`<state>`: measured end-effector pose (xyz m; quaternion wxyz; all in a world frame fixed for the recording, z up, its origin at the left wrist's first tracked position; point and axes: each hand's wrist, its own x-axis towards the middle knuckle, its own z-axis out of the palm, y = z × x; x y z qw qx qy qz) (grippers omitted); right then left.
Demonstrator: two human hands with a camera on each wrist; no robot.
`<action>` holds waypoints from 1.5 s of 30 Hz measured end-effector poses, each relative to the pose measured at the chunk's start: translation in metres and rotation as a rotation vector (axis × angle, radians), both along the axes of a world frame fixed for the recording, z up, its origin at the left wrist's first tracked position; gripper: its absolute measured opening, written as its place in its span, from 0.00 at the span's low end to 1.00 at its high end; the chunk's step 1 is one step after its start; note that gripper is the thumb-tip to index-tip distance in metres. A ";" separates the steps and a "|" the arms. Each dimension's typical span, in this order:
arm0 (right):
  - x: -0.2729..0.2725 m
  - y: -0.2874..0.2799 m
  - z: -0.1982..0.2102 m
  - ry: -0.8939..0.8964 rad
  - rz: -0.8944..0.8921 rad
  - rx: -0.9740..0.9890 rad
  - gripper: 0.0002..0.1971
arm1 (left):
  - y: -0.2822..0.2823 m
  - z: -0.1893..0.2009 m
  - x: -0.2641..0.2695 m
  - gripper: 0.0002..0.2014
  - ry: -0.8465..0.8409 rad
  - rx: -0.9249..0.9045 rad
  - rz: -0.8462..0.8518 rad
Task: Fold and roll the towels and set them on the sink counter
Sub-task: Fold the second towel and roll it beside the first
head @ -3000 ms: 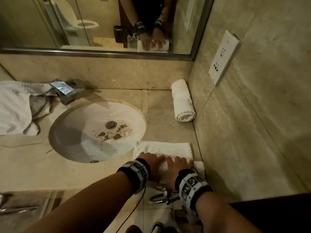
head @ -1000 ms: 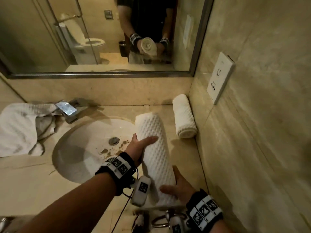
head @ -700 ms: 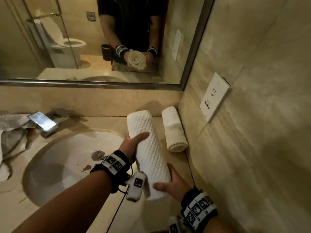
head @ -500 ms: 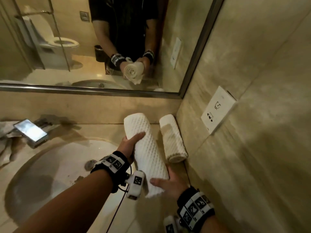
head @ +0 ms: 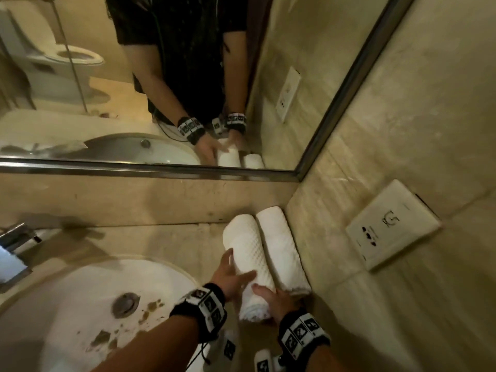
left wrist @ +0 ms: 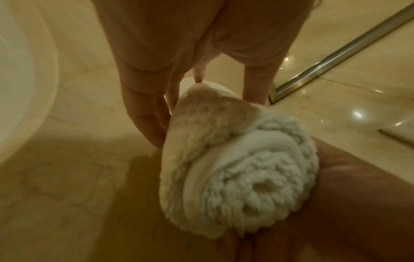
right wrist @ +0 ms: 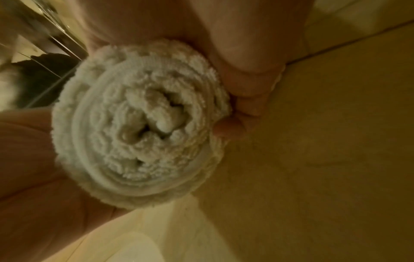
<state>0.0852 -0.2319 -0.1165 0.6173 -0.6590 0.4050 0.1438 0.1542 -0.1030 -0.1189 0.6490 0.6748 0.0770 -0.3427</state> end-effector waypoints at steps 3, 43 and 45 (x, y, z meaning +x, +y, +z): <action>0.015 -0.001 0.002 0.066 0.040 -0.070 0.35 | -0.002 -0.012 0.009 0.44 -0.104 0.078 -0.053; -0.009 0.063 0.089 0.081 0.955 -0.791 0.22 | 0.073 0.043 -0.030 0.16 -0.455 0.410 -0.235; -0.026 0.090 0.095 0.034 1.031 -0.761 0.22 | 0.112 0.050 -0.060 0.11 -0.444 0.412 -0.181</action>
